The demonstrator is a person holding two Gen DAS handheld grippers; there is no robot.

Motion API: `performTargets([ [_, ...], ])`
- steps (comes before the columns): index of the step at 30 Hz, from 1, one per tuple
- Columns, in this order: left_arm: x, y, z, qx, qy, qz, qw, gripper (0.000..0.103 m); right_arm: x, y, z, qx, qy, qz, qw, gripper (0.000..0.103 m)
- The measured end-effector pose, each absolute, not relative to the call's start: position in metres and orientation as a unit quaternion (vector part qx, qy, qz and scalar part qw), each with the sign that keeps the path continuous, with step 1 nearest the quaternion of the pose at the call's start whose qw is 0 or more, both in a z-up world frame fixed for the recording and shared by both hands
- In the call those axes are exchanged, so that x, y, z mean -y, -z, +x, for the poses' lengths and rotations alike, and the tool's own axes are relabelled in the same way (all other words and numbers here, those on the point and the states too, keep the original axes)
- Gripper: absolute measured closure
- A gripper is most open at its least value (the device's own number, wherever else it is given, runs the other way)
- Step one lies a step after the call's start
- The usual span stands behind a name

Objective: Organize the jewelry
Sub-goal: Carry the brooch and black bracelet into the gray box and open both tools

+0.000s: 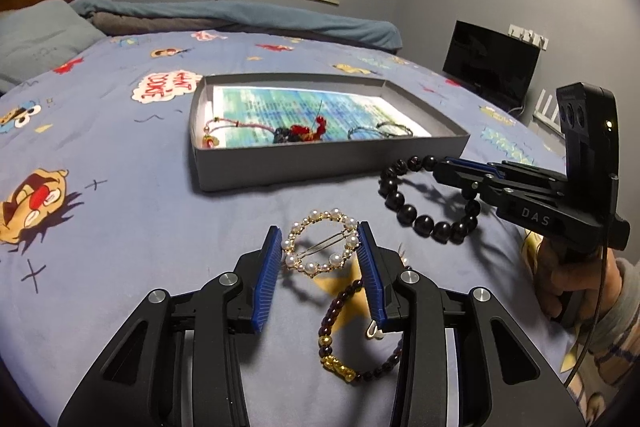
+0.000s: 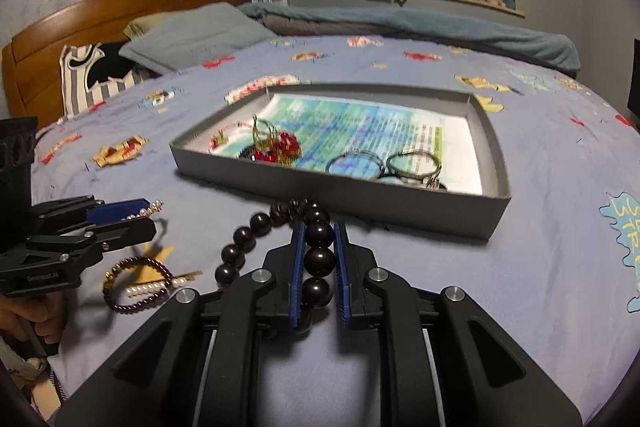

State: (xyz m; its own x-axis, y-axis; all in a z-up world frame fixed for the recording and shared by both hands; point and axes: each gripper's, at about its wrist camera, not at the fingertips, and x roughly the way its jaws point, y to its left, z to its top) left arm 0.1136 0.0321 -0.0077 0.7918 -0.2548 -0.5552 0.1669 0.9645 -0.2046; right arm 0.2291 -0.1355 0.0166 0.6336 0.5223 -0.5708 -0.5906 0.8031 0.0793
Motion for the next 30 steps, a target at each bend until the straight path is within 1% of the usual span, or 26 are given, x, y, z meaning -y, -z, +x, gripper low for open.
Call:
performTargets([
  [17,-0.023,-0.033,0.144,-0.286,0.118,-0.061,0.949,0.063,0.137,-0.067,0.229,-0.24,-0.323,-0.047,0.914,0.089],
  [30,-0.045,-0.061,0.206,-0.284,0.094,-0.054,0.953,0.063,0.123,-0.11,0.261,-0.205,-0.316,-0.061,0.924,0.089],
])
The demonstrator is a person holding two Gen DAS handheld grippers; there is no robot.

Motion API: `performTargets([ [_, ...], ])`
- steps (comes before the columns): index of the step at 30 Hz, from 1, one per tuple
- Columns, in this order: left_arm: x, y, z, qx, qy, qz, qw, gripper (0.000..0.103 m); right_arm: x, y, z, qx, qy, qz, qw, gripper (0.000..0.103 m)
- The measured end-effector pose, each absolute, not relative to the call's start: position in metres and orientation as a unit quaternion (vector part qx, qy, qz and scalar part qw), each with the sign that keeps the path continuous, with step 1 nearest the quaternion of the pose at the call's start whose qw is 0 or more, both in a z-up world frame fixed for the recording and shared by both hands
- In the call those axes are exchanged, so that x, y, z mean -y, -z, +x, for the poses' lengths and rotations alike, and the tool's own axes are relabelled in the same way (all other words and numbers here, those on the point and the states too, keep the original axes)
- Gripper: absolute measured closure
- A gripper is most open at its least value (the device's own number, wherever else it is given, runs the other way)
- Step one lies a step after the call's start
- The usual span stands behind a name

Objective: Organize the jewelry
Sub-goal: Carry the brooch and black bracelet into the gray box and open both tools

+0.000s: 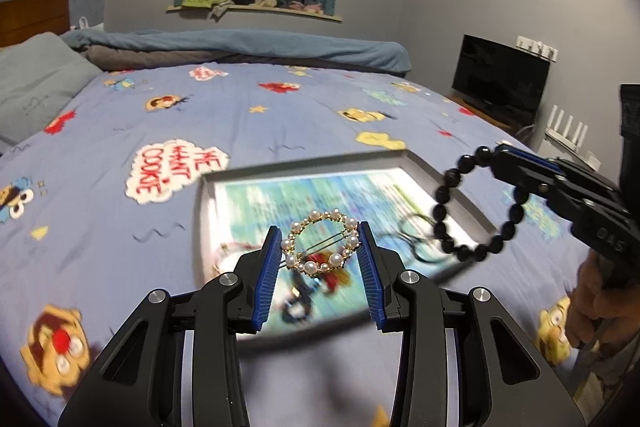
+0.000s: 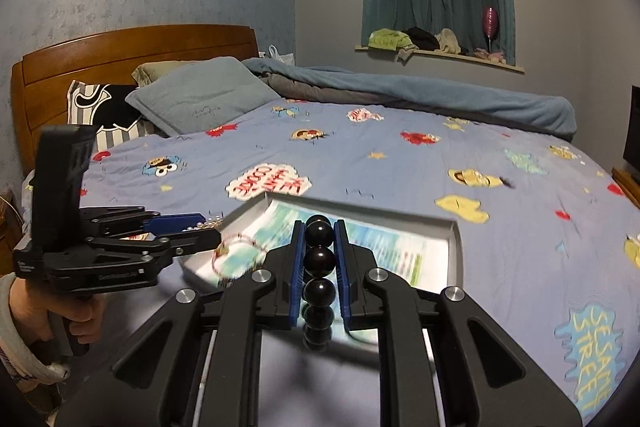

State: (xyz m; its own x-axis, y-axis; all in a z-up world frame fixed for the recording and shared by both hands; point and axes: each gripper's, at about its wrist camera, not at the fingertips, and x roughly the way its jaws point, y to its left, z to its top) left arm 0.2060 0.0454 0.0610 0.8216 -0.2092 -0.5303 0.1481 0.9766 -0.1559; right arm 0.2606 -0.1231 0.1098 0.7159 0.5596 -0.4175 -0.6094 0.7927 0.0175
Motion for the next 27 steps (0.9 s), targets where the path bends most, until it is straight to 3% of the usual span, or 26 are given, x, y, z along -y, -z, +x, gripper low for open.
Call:
performTargets([
  [22,-0.062,-0.009,0.302,-0.389,0.073,-0.047,0.917,0.063,0.095,-0.049,0.363,-0.302,-0.281,-0.043,0.91,0.089],
  [24,-0.062,-0.007,0.301,-0.389,0.071,-0.048,0.917,0.059,0.097,-0.048,0.364,-0.302,-0.275,-0.037,0.912,0.088],
  [26,-0.062,-0.008,0.298,-0.382,0.067,-0.048,0.92,0.046,0.099,-0.049,0.362,-0.298,-0.272,-0.035,0.914,0.085],
  [27,-0.063,-0.01,0.295,-0.376,0.067,-0.049,0.923,0.045,0.1,-0.05,0.361,-0.294,-0.271,-0.034,0.916,0.081],
])
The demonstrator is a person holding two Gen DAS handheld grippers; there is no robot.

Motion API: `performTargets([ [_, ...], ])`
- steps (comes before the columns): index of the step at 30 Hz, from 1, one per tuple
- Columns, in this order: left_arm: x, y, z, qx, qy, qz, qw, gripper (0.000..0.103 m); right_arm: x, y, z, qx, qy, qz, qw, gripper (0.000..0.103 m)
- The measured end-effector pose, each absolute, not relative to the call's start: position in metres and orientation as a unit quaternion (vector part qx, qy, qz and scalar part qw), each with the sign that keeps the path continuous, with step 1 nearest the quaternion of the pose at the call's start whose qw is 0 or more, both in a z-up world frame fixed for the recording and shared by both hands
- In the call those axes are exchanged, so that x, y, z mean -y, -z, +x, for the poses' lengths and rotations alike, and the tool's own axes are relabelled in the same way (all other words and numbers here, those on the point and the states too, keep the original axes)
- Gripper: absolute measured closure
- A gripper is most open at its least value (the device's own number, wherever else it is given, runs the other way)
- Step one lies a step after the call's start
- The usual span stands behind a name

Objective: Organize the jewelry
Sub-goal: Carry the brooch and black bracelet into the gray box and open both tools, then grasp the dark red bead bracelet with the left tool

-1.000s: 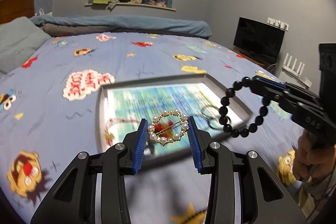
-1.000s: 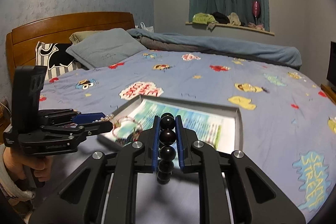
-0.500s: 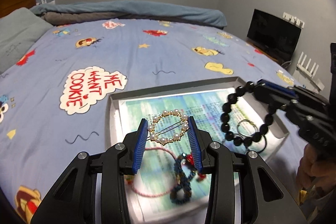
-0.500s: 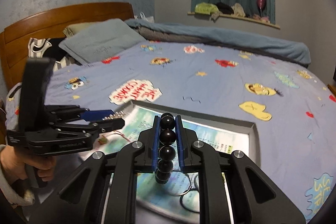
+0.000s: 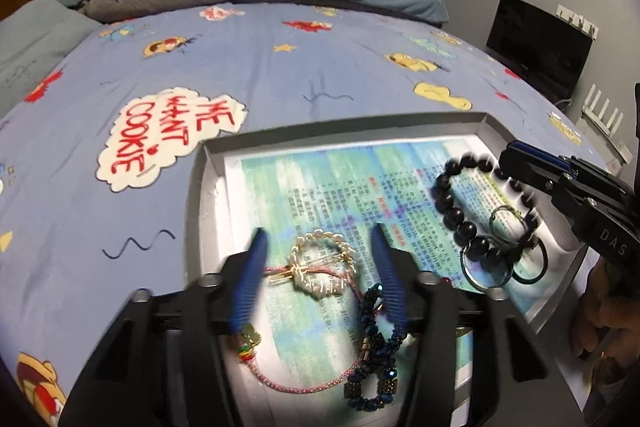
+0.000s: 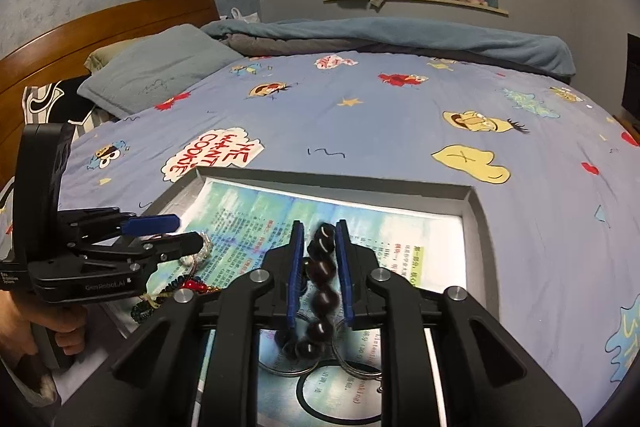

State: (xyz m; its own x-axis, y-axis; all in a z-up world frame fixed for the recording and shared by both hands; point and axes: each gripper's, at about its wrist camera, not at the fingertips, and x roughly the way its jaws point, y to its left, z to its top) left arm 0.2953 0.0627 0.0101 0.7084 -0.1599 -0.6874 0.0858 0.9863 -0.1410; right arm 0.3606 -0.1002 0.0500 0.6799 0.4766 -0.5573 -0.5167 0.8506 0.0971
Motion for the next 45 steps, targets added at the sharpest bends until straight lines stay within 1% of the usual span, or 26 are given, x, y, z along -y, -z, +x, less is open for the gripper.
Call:
performTargets([
  [1,-0.063,-0.012,0.293,-0.372,0.067,-0.05,0.924,0.045,0.101,-0.051,0.359,-0.291,-0.271,-0.032,0.917,0.075],
  [3,-0.064,-0.015,0.287,-0.363,0.07,-0.052,0.928,0.045,0.105,-0.053,0.354,-0.285,-0.271,-0.026,0.919,0.071],
  [6,-0.064,-0.02,0.274,-0.349,0.074,-0.048,0.933,0.045,0.113,-0.054,0.343,-0.28,-0.272,-0.017,0.921,0.069],
  [8,-0.065,-0.022,0.26,-0.337,0.072,-0.049,0.938,0.043,0.12,-0.054,0.332,-0.274,-0.273,-0.013,0.922,0.069],
  [10,-0.066,-0.024,0.247,-0.325,0.069,-0.054,0.942,0.028,0.126,-0.054,0.321,-0.269,-0.274,-0.011,0.923,0.067],
  [11,-0.066,-0.025,0.238,-0.315,0.066,-0.056,0.945,0.027,0.127,-0.054,0.316,-0.267,-0.275,-0.011,0.924,0.064],
  [13,-0.067,-0.027,0.219,-0.302,0.057,-0.053,0.95,0.027,0.134,-0.055,0.301,-0.259,-0.278,-0.01,0.925,0.062],
  [18,-0.069,-0.027,0.181,-0.291,0.057,-0.064,0.953,0.027,0.143,-0.054,0.268,-0.252,-0.29,-0.007,0.923,0.062],
  [21,-0.07,-0.022,0.157,-0.29,0.062,-0.074,0.952,0.027,0.143,-0.05,0.253,-0.255,-0.296,-0.015,0.92,0.06],
  [24,-0.069,-0.014,0.137,-0.293,0.073,-0.084,0.95,0.027,0.143,-0.044,0.242,-0.263,-0.297,-0.018,0.918,0.056],
  [28,-0.061,-0.004,0.115,-0.306,0.097,-0.079,0.944,0.028,0.145,-0.034,0.235,-0.274,-0.294,-0.015,0.916,0.055],
  [29,-0.057,-0.002,0.109,-0.309,0.104,-0.073,0.943,0.029,0.146,-0.032,0.233,-0.276,-0.293,-0.014,0.915,0.055],
  [30,-0.051,0.001,0.104,-0.315,0.113,-0.065,0.94,0.035,0.147,-0.031,0.232,-0.278,-0.293,-0.013,0.915,0.055],
  [31,-0.047,0.005,0.101,-0.325,0.122,-0.06,0.936,0.042,0.148,-0.029,0.231,-0.28,-0.292,-0.012,0.914,0.055],
  [32,-0.044,0.008,0.1,-0.331,0.126,-0.057,0.933,0.045,0.148,-0.028,0.229,-0.281,-0.292,-0.012,0.914,0.054],
  [33,-0.041,0.012,0.099,-0.339,0.13,-0.054,0.93,0.056,0.148,-0.027,0.228,-0.282,-0.292,-0.012,0.914,0.054],
  [34,-0.038,0.015,0.098,-0.345,0.131,-0.052,0.928,0.065,0.148,-0.027,0.227,-0.282,-0.292,-0.012,0.914,0.054],
  [36,-0.035,0.018,0.097,-0.348,0.135,-0.049,0.927,0.068,0.147,-0.025,0.224,-0.284,-0.293,-0.013,0.913,0.05],
  [37,-0.035,0.02,0.095,-0.347,0.136,-0.049,0.927,0.068,0.147,-0.025,0.222,-0.285,-0.294,-0.014,0.912,0.048],
  [39,-0.033,0.022,0.094,-0.35,0.139,-0.05,0.925,0.068,0.147,-0.023,0.219,-0.287,-0.296,-0.014,0.911,0.048],
  [41,-0.032,0.025,0.094,-0.354,0.14,-0.047,0.924,0.076,0.146,-0.023,0.217,-0.289,-0.297,-0.016,0.91,0.048],
  [43,-0.033,0.025,0.093,-0.353,0.145,-0.048,0.923,0.096,0.144,-0.022,0.215,-0.292,-0.299,-0.019,0.908,0.047],
  [45,-0.039,0.023,0.091,-0.344,0.147,-0.062,0.925,0.097,0.141,-0.021,0.213,-0.295,-0.302,-0.022,0.906,0.046],
])
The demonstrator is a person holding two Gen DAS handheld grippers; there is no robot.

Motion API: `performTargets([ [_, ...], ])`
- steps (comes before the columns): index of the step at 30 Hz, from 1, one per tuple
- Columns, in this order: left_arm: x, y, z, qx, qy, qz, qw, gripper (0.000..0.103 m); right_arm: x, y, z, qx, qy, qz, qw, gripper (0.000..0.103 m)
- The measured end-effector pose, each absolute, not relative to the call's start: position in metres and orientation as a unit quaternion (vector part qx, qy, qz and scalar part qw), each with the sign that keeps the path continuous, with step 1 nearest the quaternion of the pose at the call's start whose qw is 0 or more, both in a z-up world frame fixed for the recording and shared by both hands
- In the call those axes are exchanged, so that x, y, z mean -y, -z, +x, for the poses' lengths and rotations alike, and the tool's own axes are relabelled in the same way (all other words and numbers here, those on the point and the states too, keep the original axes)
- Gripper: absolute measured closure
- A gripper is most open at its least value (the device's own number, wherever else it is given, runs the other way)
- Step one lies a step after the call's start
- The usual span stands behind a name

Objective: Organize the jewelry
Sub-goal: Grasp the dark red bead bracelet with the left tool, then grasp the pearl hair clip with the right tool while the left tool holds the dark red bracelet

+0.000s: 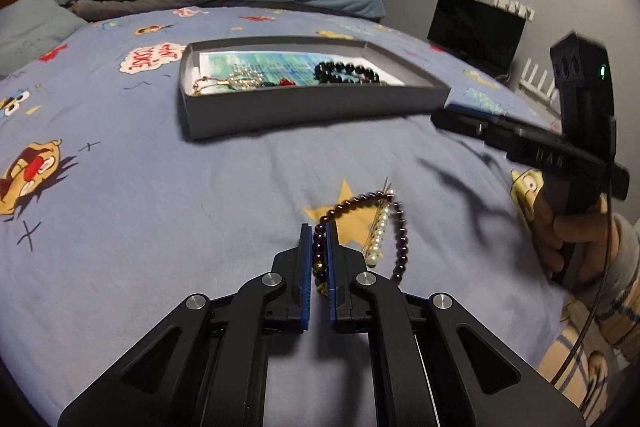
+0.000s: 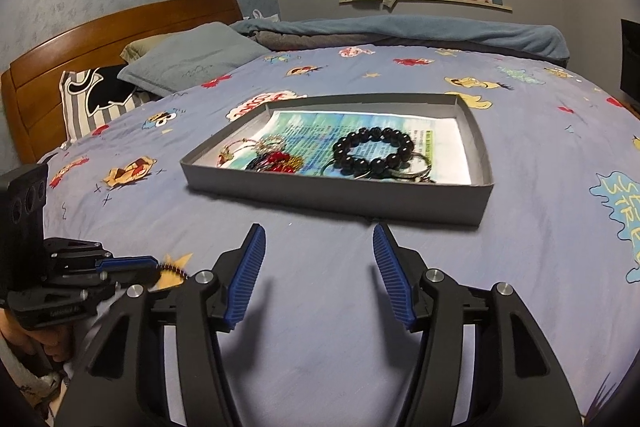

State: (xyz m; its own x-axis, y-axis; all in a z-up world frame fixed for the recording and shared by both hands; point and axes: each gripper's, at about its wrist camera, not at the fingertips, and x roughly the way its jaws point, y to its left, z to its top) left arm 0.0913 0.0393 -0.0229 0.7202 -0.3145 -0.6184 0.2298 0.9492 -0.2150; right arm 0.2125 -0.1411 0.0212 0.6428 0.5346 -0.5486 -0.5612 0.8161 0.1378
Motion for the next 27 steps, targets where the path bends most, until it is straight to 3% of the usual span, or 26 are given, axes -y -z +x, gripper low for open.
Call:
performTargets([
  [14,-0.096,0.013,0.078,-0.319,0.076,-0.118,0.937,0.097,0.098,-0.008,0.183,-0.333,-0.344,-0.062,0.876,0.037],
  [27,-0.097,0.023,0.068,-0.331,0.072,-0.113,0.934,0.094,0.061,0.003,0.162,-0.358,-0.355,-0.078,0.86,0.033],
])
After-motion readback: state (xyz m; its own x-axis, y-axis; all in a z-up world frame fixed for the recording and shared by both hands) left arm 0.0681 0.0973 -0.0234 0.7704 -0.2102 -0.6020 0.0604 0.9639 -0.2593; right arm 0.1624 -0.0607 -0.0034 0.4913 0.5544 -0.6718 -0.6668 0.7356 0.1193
